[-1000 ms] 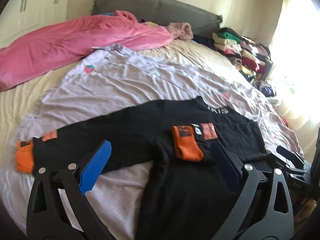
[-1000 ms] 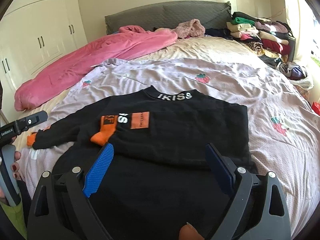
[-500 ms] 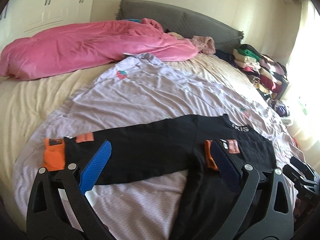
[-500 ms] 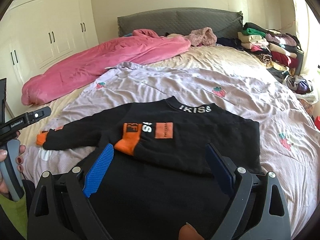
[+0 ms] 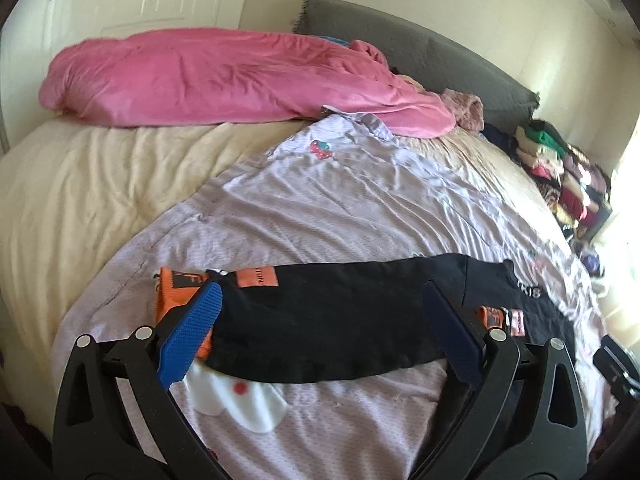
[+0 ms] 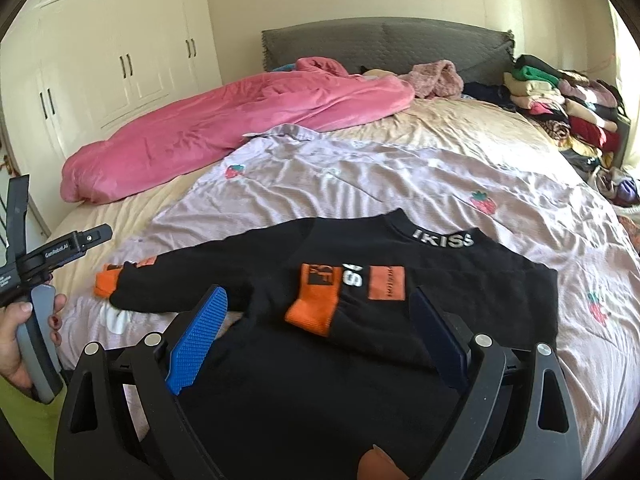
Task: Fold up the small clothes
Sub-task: 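Move the left tool to the other orange sleeve cuff, then grasp the other orange cuff with the left tool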
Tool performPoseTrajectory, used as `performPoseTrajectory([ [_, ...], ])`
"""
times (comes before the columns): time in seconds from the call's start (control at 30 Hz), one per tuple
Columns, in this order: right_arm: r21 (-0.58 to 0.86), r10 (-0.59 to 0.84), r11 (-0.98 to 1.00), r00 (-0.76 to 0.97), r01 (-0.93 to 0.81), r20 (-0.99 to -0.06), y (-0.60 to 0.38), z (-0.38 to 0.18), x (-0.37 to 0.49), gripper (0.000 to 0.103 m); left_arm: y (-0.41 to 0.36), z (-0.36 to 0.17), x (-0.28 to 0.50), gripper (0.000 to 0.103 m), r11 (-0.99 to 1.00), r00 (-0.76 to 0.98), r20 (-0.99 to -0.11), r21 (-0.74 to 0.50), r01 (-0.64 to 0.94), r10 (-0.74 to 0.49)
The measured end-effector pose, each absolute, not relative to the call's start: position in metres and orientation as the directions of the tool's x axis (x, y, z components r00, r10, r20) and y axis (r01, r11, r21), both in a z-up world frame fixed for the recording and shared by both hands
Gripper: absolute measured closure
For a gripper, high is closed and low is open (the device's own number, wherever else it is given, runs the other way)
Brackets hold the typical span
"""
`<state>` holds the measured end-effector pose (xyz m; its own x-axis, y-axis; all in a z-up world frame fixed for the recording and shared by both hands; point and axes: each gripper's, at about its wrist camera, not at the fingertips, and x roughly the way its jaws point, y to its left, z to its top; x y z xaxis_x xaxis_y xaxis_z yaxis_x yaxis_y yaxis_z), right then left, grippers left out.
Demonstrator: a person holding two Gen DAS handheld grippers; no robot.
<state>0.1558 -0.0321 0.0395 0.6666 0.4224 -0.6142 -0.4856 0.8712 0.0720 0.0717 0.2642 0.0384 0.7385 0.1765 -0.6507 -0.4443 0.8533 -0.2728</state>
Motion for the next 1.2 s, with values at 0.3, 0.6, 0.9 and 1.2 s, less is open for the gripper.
performPoseTrajectory([
  [0.3,0.045,0.435,0.846,0.639,-0.532,-0.634,0.003,0.030,0.161,0.011,0.316,0.024,0.056,0.010,0.766,0.707,-0.677,-0.339,-0.546,0.204],
  [0.6,0.074,0.461,0.823,0.587,-0.563,-0.666,0.022,0.008,0.159,0.011,0.348,-0.009,0.053,0.010,0.706,0.656,-0.735,-0.374,-0.601,0.169],
  [0.9,0.109,0.470,0.820,0.552,-0.562,-0.689,0.022,-0.010,0.158,0.011,0.356,-0.027,0.054,0.010,0.675,0.627,-0.761,-0.375,-0.635,0.166],
  [1.2,0.145,0.477,0.828,0.546,-0.542,-0.689,0.009,-0.016,0.158,0.011,0.353,-0.043,0.065,0.082,0.700,0.601,-0.789,-0.356,-0.619,0.130],
])
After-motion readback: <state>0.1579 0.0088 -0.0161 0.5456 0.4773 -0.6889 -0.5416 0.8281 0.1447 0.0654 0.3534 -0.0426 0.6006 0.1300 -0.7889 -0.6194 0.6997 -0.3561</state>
